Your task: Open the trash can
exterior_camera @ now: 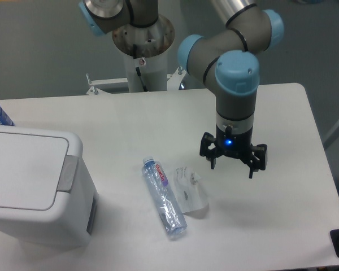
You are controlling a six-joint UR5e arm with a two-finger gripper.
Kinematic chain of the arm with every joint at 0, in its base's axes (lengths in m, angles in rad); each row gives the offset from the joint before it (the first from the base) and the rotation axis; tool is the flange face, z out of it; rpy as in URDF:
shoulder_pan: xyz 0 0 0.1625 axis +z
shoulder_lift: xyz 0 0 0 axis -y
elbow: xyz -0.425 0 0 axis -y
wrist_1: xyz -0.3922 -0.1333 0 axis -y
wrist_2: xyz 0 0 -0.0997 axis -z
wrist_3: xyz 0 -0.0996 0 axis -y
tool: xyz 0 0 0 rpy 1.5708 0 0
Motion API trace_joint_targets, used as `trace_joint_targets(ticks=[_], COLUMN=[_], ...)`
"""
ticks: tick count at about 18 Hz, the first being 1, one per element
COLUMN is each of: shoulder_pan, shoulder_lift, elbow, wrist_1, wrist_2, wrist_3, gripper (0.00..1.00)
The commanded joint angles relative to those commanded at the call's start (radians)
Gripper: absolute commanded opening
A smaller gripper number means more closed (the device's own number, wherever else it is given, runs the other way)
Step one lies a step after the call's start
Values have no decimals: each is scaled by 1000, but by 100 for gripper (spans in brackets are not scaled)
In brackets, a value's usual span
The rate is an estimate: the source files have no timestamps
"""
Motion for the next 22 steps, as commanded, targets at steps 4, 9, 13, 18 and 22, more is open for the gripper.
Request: trace_joint_targets(ticks=[4,9,13,18,22], shoulder_pan=[-9,-52,-71,-104,-112], shoulder_lift=[14,15,14,18,9], elbow=[43,88,78,118,118], wrist_1=[2,9,80,86,86], wrist_2=[-142,-235,-362,-431,-447], wrist_3=[-218,-325,-332,-431,-505], gripper=[100,100,100,100,100])
